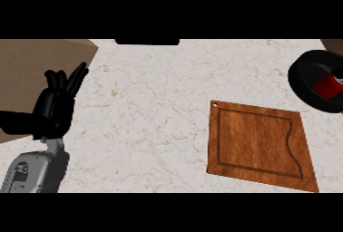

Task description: Pick the can from the cutting board and place it in the pot

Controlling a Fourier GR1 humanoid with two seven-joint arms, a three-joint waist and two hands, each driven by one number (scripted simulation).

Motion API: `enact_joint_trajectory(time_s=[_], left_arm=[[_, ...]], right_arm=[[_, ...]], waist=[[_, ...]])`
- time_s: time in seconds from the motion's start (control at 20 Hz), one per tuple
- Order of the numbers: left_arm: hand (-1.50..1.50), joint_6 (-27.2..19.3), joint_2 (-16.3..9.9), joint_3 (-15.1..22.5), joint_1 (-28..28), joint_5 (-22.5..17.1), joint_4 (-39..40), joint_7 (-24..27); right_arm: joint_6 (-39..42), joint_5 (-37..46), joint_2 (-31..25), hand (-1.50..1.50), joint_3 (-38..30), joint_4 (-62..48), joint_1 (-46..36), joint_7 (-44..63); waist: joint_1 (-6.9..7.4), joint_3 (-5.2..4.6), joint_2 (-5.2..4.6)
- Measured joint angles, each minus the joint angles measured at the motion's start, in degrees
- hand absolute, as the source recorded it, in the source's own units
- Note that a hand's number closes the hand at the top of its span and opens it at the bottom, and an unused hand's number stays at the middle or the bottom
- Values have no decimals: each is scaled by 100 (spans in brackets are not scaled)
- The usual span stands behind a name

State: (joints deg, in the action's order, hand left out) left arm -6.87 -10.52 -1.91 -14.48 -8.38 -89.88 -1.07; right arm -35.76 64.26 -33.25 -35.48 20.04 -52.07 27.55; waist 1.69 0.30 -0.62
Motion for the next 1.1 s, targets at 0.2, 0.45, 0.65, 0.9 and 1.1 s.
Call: enact_joint_trajectory(time_s=[0.2,0.45,0.65,0.9,1.1], left_arm=[[0,-4,-26,-6,-13,13,-44,-74],[0,-12,-8,-20,-53,1,-10,-113],[0,86,-50,-80,13,-55,15,-53],[0,1,-66,-107,5,-3,-90,-208],[0,16,-83,-145,54,6,-114,-202]], right_arm=[[-497,-402,92,-150,-230,221,-116,-502],[-1057,-1132,198,-150,-692,553,-136,-1002],[-1257,-1799,318,-150,-976,988,80,-1540],[-1296,-2598,420,-150,-1199,1713,663,-2277],[-1090,-3169,640,-150,-1283,2618,1330,-2543]], waist=[[-6,-1,12],[-55,-3,30],[-115,-5,60],[-174,-11,82],[-232,-17,106]])
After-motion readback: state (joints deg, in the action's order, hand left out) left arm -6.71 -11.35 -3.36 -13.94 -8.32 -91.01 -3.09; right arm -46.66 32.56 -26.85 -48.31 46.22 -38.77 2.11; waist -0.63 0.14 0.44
